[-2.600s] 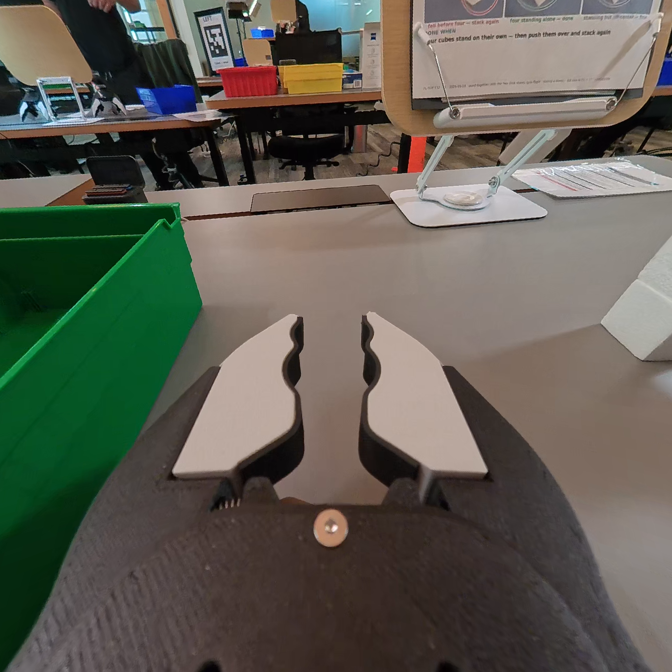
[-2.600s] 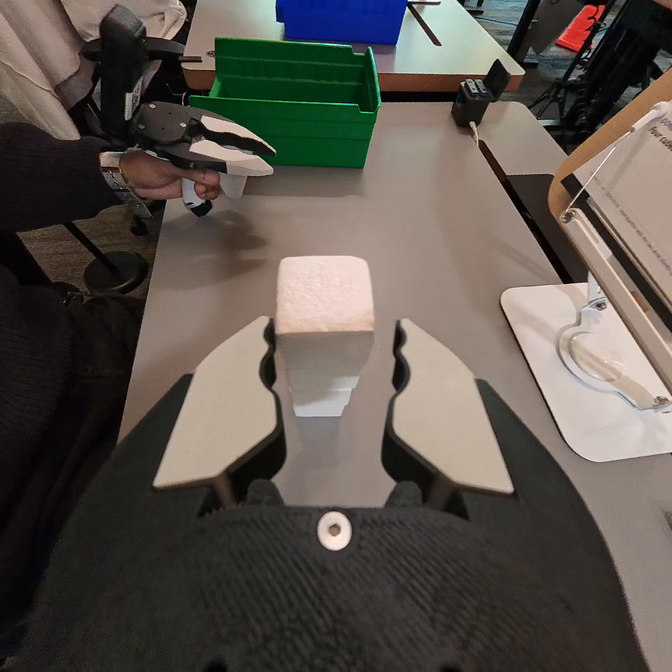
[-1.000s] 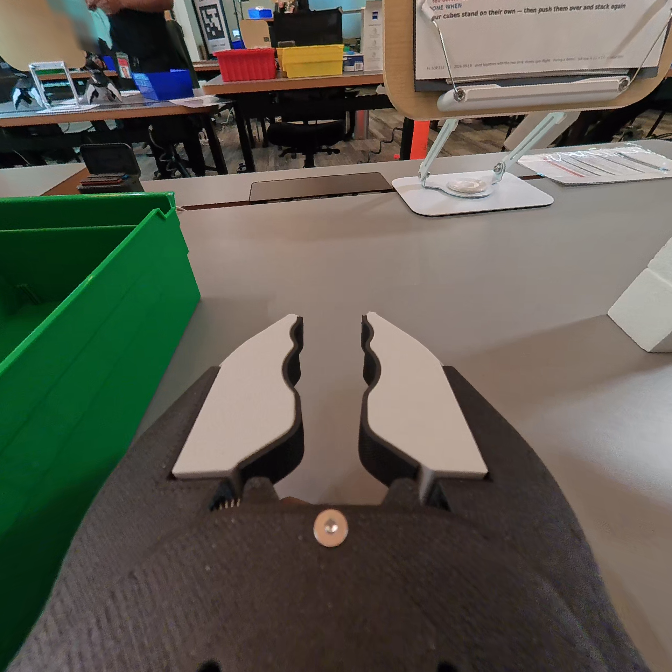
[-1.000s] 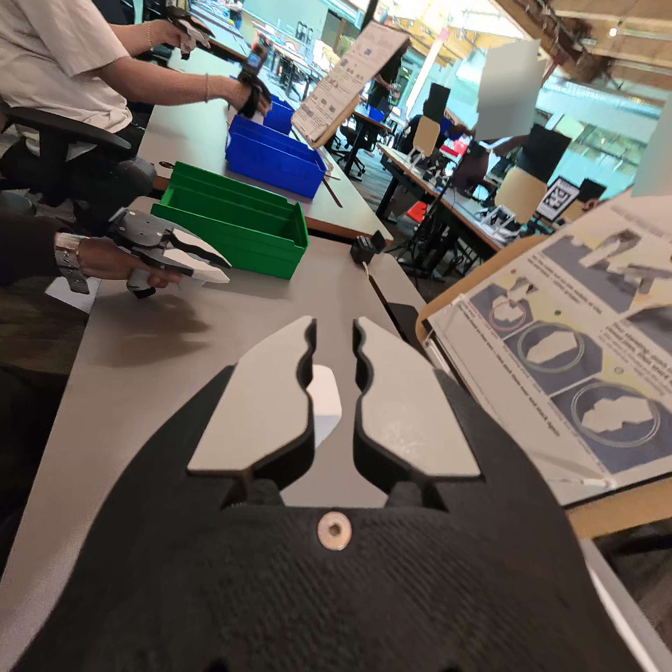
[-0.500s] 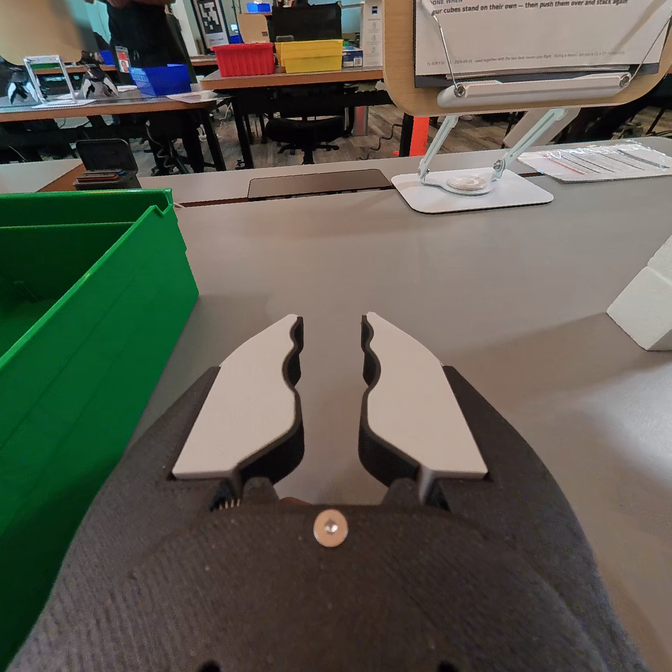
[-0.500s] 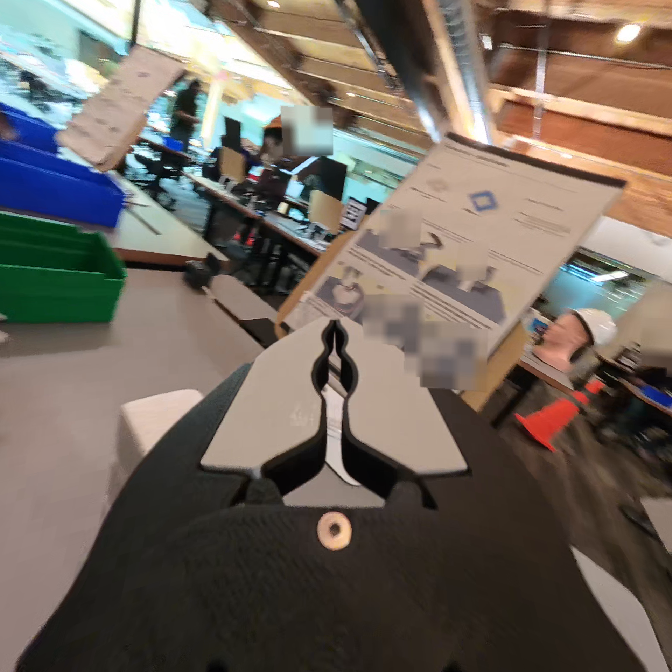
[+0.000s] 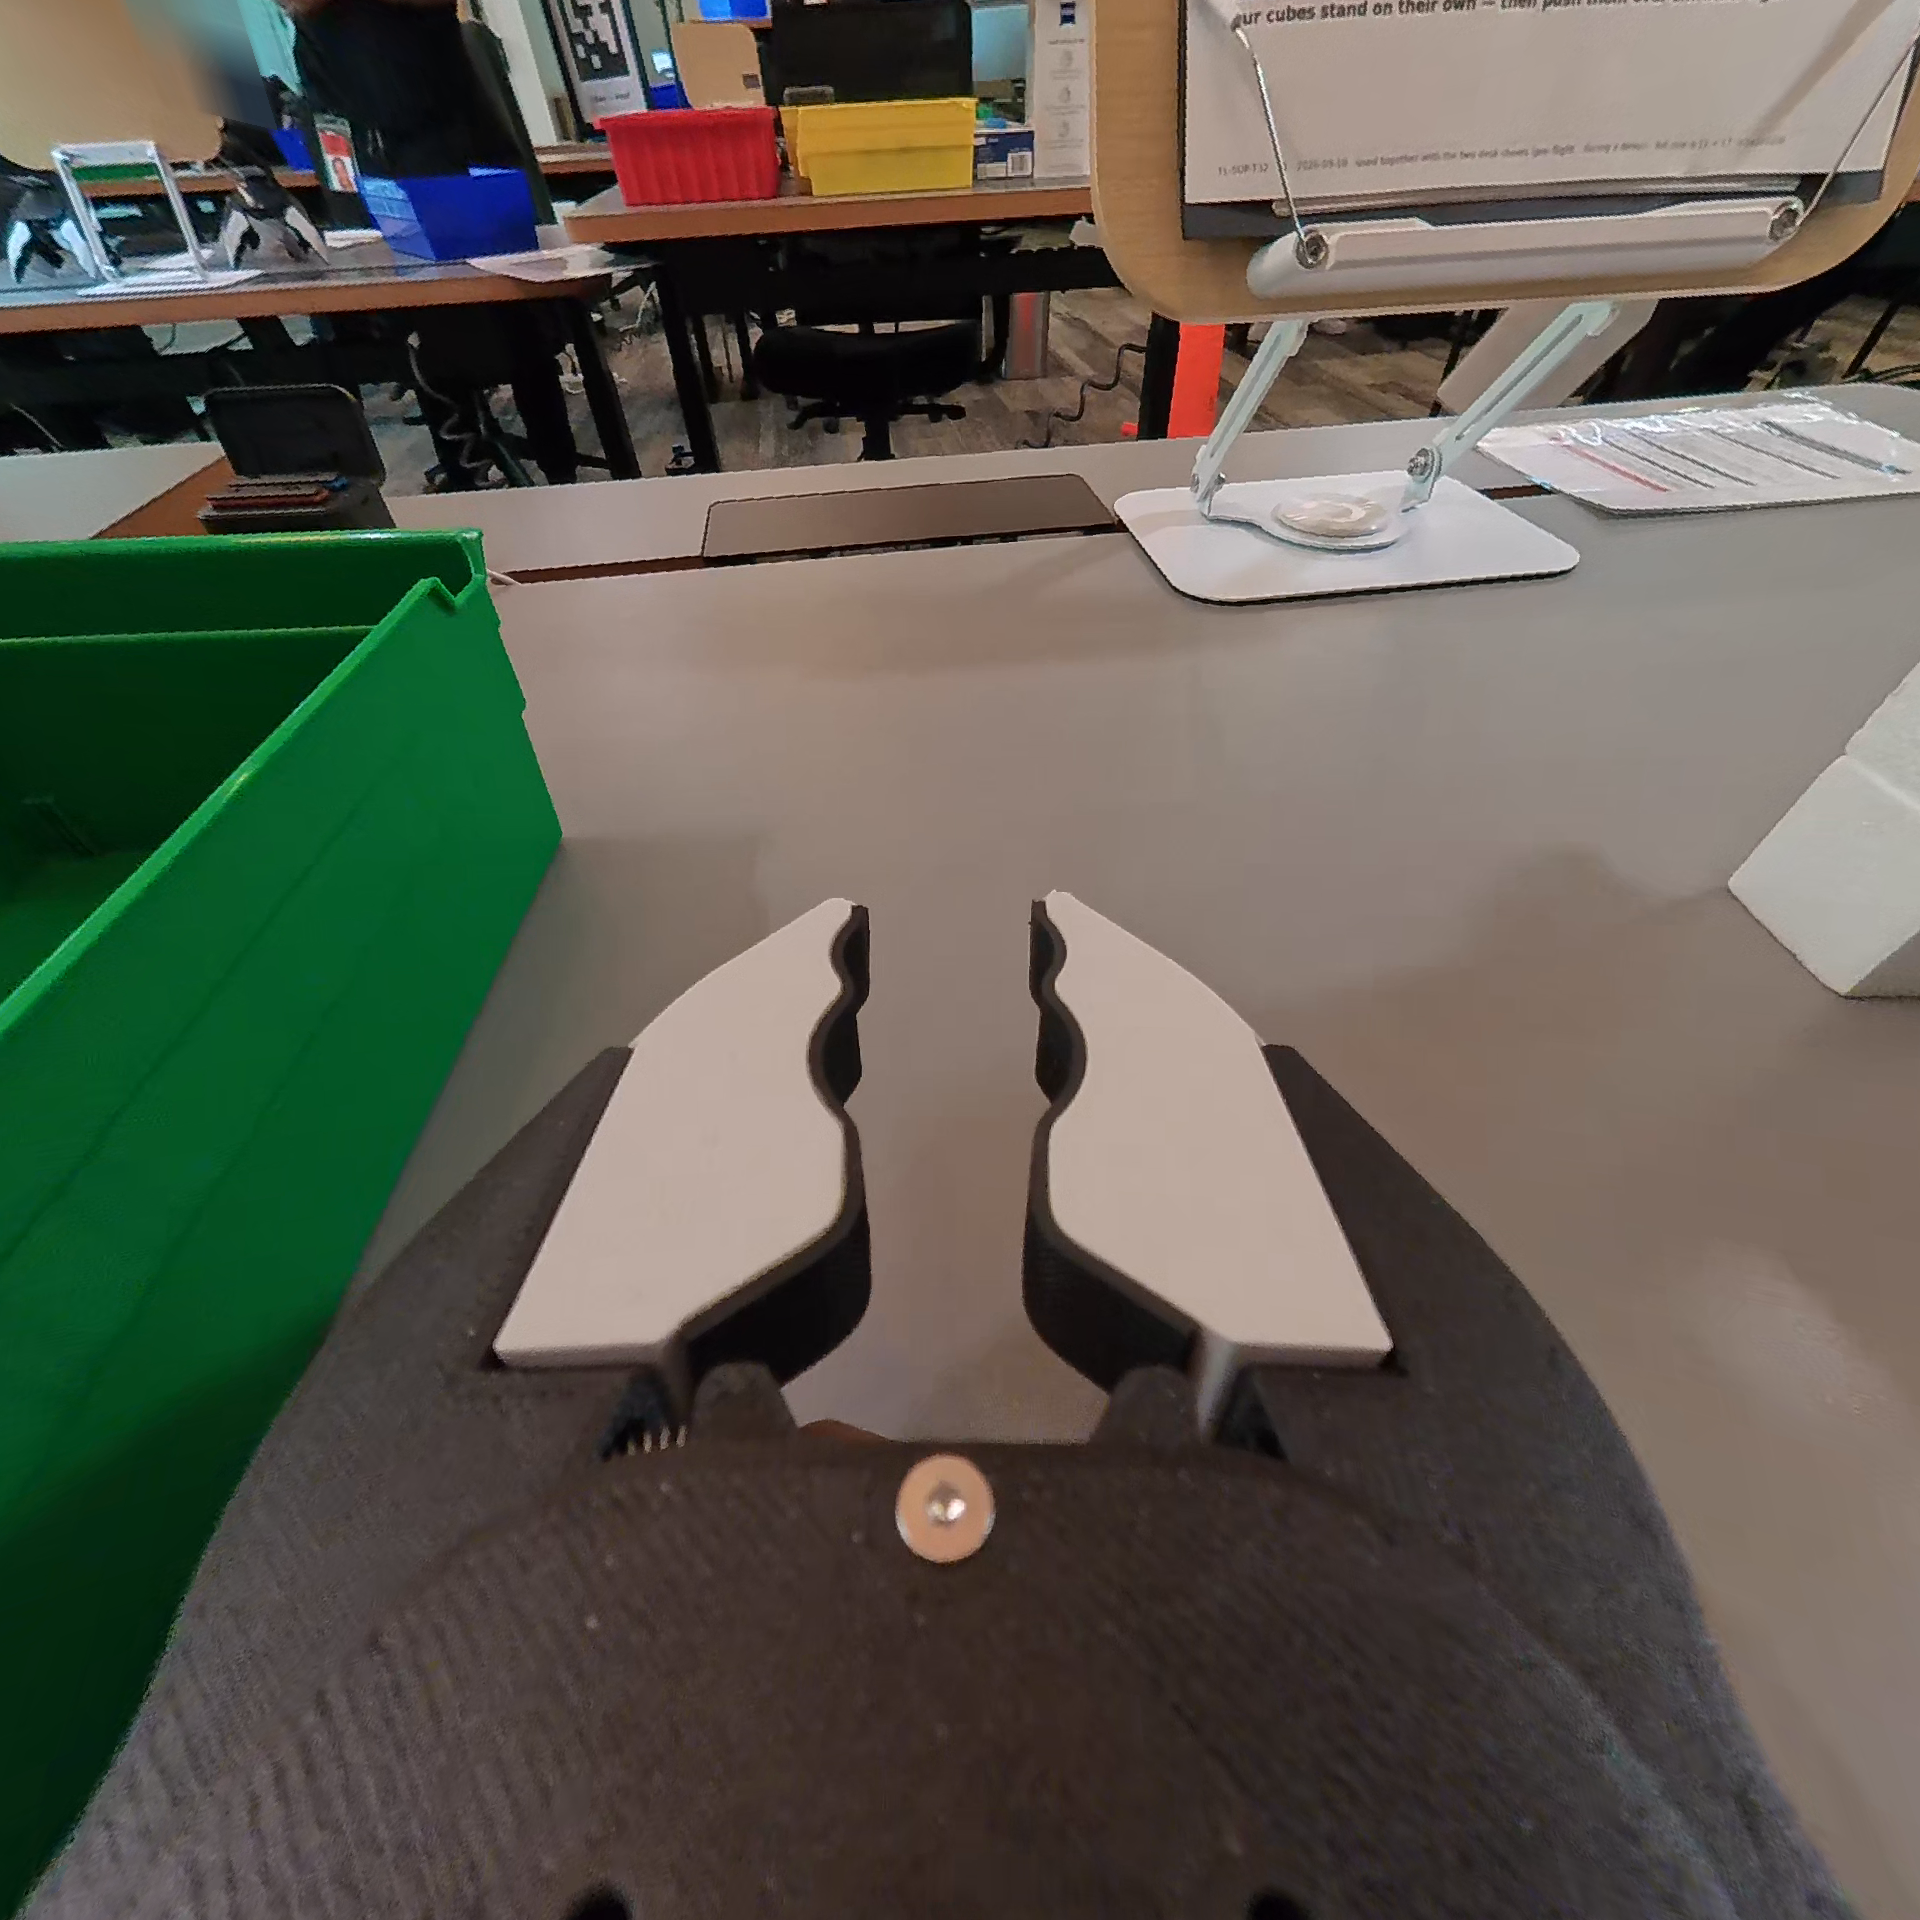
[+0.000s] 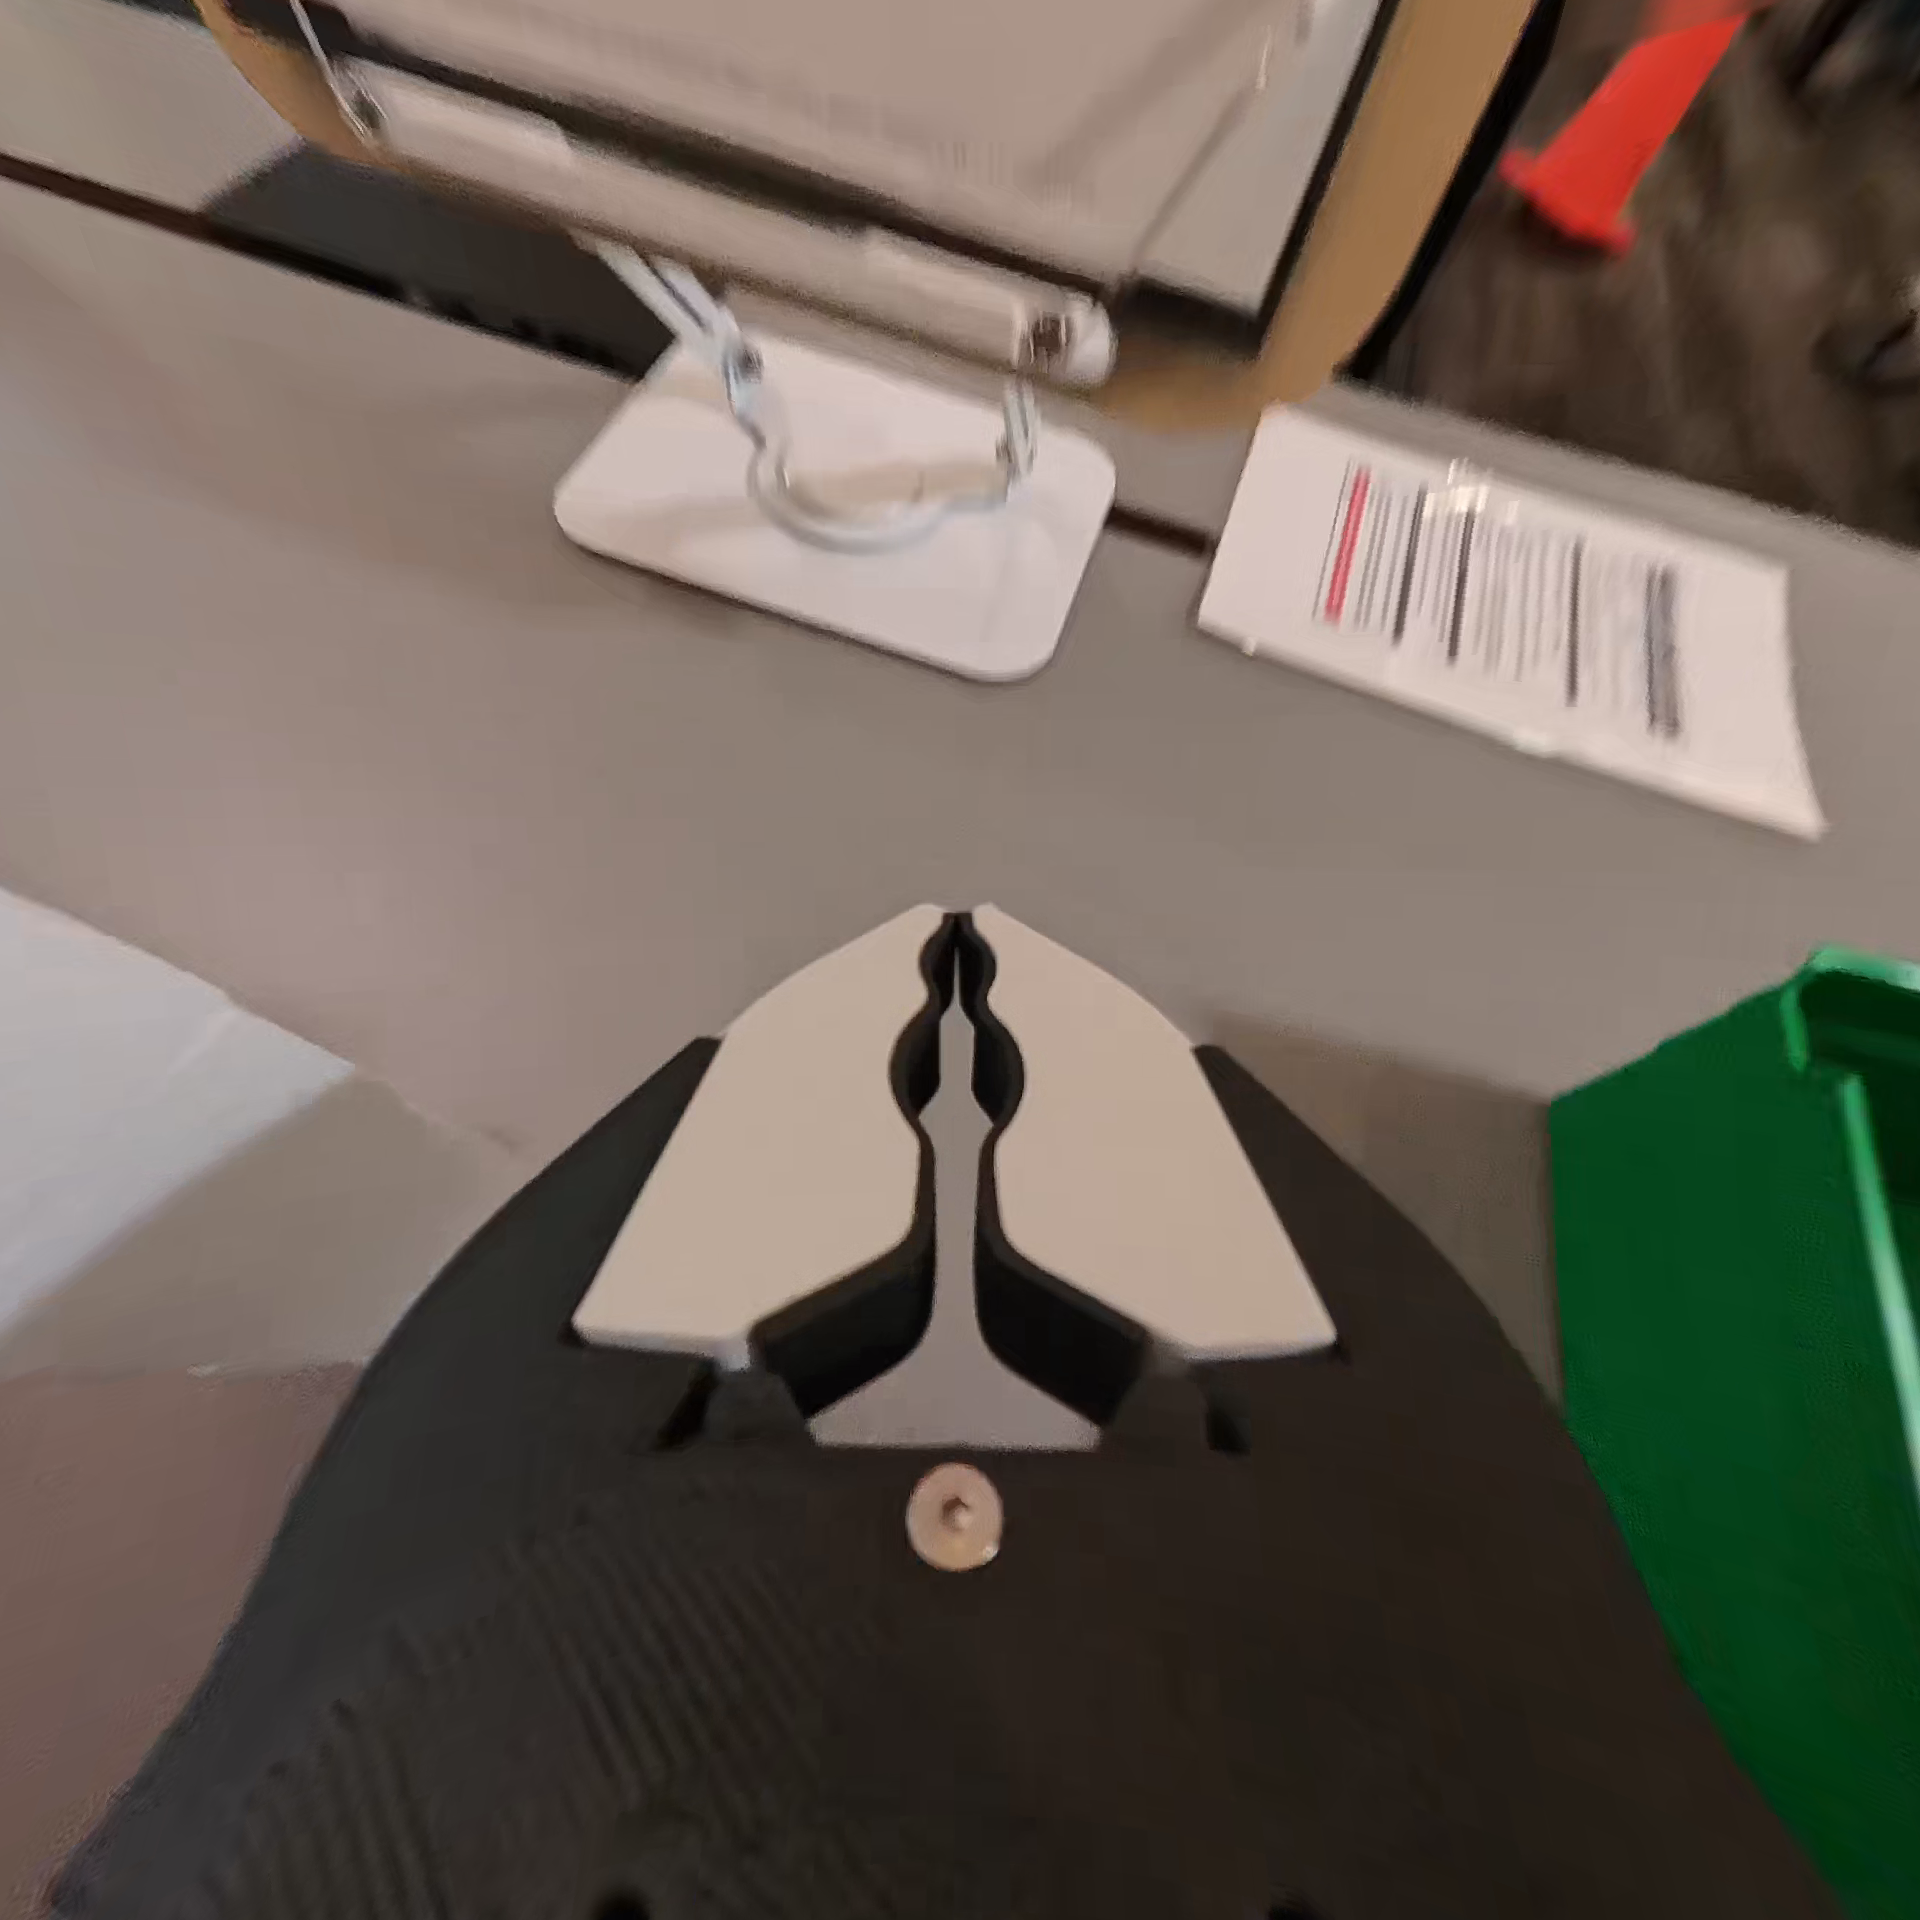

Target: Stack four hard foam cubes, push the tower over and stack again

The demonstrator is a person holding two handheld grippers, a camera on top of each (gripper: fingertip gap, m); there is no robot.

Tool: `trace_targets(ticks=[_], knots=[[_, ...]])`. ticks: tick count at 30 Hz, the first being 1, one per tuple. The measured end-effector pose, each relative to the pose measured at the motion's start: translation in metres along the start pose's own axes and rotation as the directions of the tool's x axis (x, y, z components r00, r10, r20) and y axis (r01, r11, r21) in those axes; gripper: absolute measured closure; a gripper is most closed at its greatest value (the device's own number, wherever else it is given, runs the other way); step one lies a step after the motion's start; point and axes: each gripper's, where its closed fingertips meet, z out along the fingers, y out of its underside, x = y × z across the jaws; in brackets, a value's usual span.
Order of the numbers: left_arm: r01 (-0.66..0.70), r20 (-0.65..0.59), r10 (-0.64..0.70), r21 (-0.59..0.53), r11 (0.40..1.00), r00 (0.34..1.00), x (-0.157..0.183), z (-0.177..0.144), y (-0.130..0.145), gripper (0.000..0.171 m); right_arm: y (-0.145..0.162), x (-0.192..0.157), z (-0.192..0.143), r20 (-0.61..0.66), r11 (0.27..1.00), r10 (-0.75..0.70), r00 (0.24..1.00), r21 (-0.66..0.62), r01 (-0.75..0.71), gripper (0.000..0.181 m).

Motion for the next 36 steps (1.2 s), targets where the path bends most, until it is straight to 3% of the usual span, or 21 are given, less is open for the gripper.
trace_targets(ticks=[5,10,14,19,26,31,36], knots=[[0.005,-0.011,-0.005,0.003,1.0,1.0,0.002,0.002,-0.001,0.141,0.067,-0.027,0.005,0.069,0.964,0.187,0.98,-0.205,-0.169,0.181],[0.029,-0.023,-0.029,-0.002,1.0,0.999,0.001,0.005,0.0,0.14,0.114,-0.049,-0.002,0.096,0.932,0.231,0.968,-0.306,-0.192,0.181],[0.056,-0.022,-0.056,0.003,0.998,0.998,-0.003,0.004,-0.001,0.14,0.12,-0.061,-0.01,0.124,0.926,0.25,0.96,-0.321,-0.199,0.181],[0.059,-0.016,-0.059,-0.003,0.998,0.998,-0.004,0.004,0.0,0.141,0.142,-0.052,-0.011,0.08,0.884,0.237,0.968,-0.431,-0.181,0.181],[0.03,-0.013,-0.03,-0.028,0.999,0.999,0.001,0.004,0.004,0.141,0.143,-0.046,-0.013,0.09,0.866,0.304,0.948,-0.442,-0.235,0.181],[0.041,-0.029,-0.041,-0.019,0.999,0.999,0.004,0.004,0.003,0.141,0.141,-0.062,-0.014,0.116,0.84,0.378,0.918,-0.46,-0.288,0.181],[0.064,-0.058,-0.065,-0.022,0.998,0.996,0.01,0.006,0.003,0.141,0.141,-0.063,-0.01,0.041,0.826,0.375,0.926,-0.469,-0.314,0.181]])
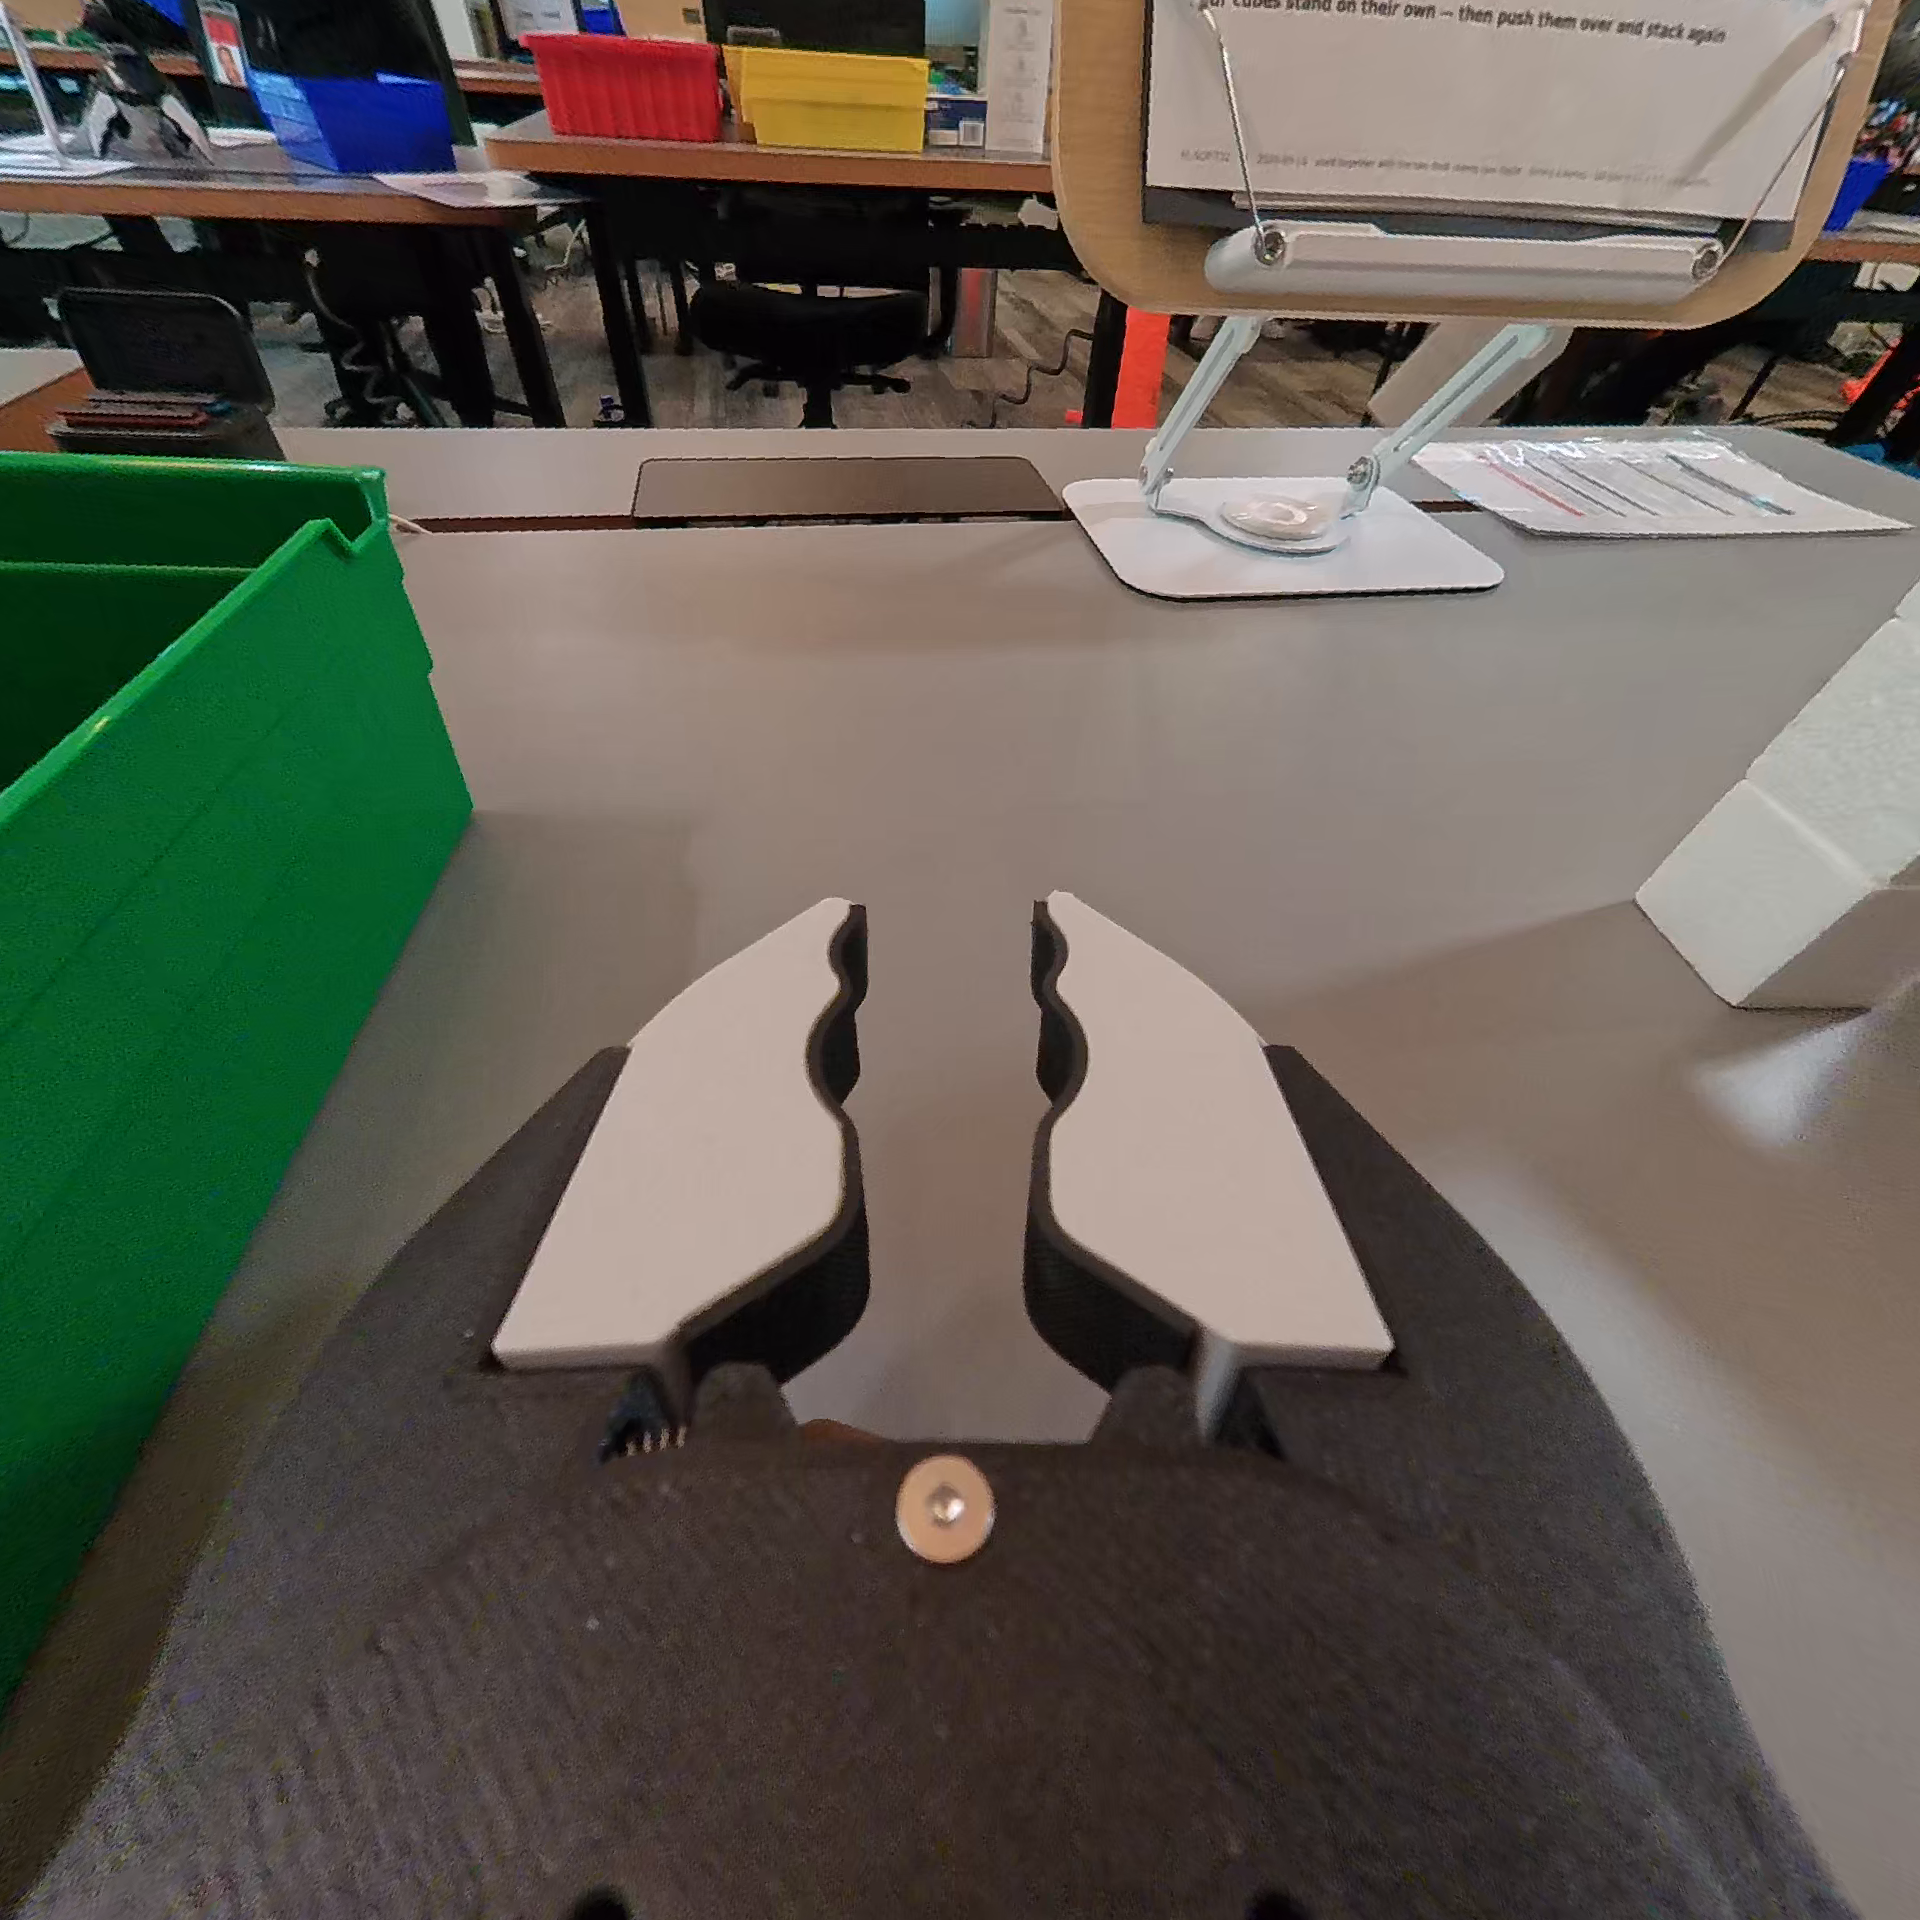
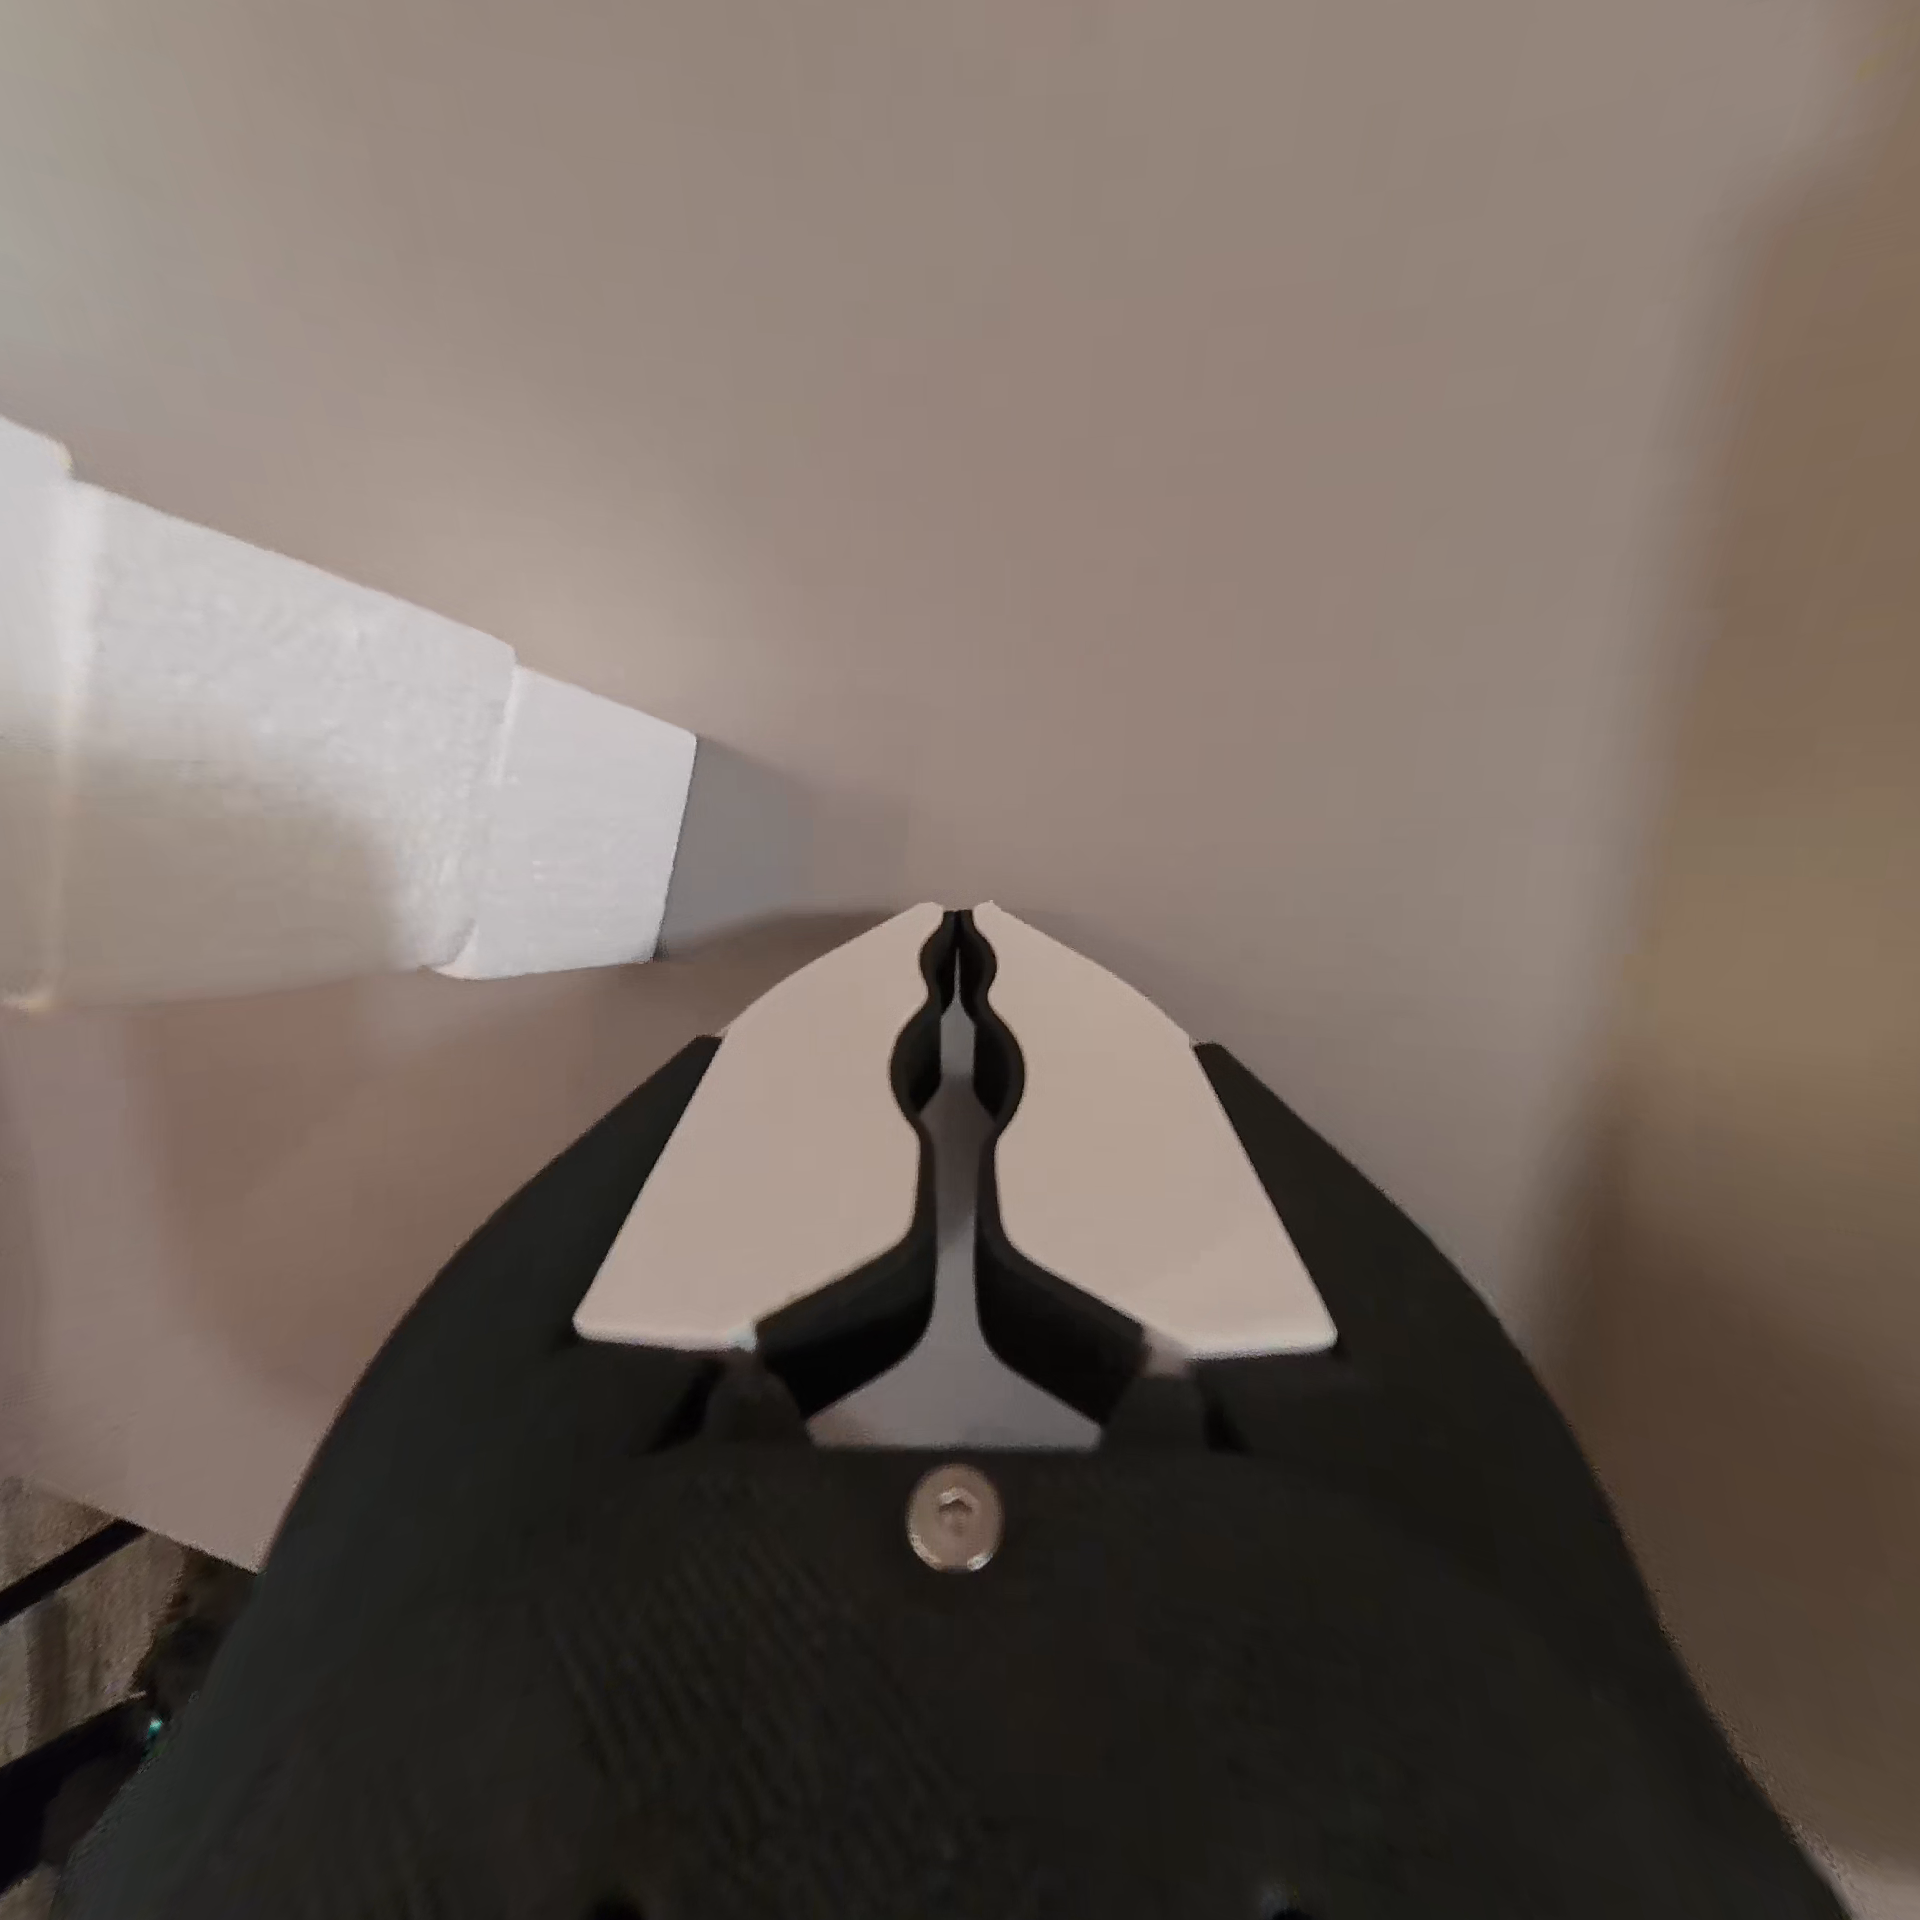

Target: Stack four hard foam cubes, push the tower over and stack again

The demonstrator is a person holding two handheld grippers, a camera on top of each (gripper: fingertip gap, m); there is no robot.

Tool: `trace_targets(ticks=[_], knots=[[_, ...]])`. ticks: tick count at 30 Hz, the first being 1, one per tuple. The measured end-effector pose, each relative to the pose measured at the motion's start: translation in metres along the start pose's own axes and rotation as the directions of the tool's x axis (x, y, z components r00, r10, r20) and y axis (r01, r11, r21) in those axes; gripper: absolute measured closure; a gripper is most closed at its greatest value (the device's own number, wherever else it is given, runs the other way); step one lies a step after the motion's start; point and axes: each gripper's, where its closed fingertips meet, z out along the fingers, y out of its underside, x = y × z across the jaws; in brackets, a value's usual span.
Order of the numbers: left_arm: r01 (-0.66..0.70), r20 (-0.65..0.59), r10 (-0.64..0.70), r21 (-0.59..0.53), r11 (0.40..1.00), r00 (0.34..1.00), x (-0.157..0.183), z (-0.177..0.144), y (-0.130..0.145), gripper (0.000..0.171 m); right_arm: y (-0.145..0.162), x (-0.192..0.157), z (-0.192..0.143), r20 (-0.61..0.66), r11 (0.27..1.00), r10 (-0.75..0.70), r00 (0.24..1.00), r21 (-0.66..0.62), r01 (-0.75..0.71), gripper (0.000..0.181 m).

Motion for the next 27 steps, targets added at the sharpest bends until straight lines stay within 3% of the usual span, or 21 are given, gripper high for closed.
trace_targets(ticks=[5,16,27], knots=[[0.002,-0.005,-0.002,0.003,1.0,1.0,0.002,0.002,-0.001,0.141,-0.006,-0.009,0.007,0.036,0.996,0.082,0.996,-0.022,-0.081,0.181],[0.004,0.003,-0.004,0.009,1.0,1.0,0.0,0.002,-0.002,0.141,-0.006,-0.038,0.022,0.087,0.994,0.085,0.993,-0.069,-0.08,0.181],[0.019,0.04,-0.02,0.041,0.999,0.999,-0.009,0.0,-0.008,0.141,-0.016,-0.059,0.028,0.048,0.996,-0.008,0.999,-0.084,0.012,0.181]])
